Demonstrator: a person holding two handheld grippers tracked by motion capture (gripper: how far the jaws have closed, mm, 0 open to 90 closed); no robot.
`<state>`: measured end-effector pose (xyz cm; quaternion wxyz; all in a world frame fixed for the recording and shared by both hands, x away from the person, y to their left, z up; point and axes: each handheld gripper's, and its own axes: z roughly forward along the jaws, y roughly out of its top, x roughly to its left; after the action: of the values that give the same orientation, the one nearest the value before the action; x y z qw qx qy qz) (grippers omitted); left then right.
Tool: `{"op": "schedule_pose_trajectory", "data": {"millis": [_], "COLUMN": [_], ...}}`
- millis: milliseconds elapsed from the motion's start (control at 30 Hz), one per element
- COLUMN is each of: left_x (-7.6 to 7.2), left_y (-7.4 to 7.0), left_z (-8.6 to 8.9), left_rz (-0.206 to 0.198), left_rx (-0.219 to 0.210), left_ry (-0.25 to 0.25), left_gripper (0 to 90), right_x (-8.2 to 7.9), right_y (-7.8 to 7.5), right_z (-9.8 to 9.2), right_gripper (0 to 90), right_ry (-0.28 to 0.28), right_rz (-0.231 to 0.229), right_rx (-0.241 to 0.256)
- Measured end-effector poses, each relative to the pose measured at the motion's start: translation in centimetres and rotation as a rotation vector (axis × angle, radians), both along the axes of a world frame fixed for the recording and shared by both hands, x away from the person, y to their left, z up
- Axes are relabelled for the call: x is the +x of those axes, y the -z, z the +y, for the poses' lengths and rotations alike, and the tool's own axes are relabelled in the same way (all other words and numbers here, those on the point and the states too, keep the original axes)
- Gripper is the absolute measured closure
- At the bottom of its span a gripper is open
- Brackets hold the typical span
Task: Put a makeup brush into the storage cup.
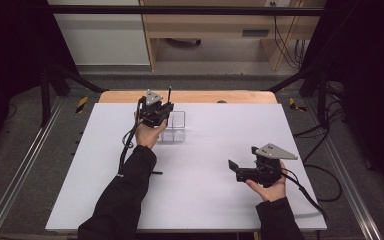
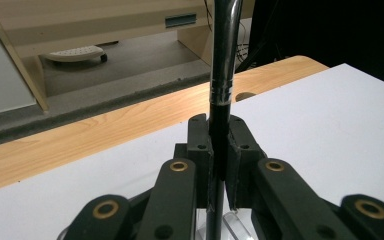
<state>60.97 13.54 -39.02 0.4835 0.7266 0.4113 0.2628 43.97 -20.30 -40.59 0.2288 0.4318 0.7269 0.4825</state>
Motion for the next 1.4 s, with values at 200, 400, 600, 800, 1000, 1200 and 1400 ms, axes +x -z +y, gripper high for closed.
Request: {"op": "schedule_pose_trajectory", "data": {"millis": [200,400,600,800,1000,1200,1400], "left_x": [-0.1,-0.4,-0.6,-0.9,-1.3,-2.6,-4.8], "left_y": [1.0,1.8,2.3,2.5,2.3,1.3,0.1], "left_z": [0.2,0.4,0.5,0.4,0.7,1.6,3.0], "left_rz": [0.017,0.027,0.039,0.042,0.044,0.023,0.008], "left_rx": [0.013,0.026,0.037,0.053,0.052,0.029,0.029], "left_ry": [-0.005,-0.004,-0.005,0.007,0.021,0.018,0.033], "left_gripper": [82.5,82.5,82.5,82.3,74.9,63.1,51.2], "right_x": [0.0,0.0,0.0,0.0,0.0,0.0,0.0], "right_y": [0.1,0.1,0.1,0.1,0.0,0.0,0.0], "right_z": [0.1,0.2,0.2,0.2,0.2,0.2,0.2], "right_gripper": [5.7,5.7,5.7,5.7,5.7,5.7,5.9], "right_ry": [-0.002,-0.002,-0.002,-0.003,-0.005,-0.003,-0.007], "right_rz": [0.002,0.003,0.003,0.002,0.002,0.002,0.003], "right_rx": [-0.001,-0.005,-0.004,-0.003,0.002,-0.002,-0.002]}}
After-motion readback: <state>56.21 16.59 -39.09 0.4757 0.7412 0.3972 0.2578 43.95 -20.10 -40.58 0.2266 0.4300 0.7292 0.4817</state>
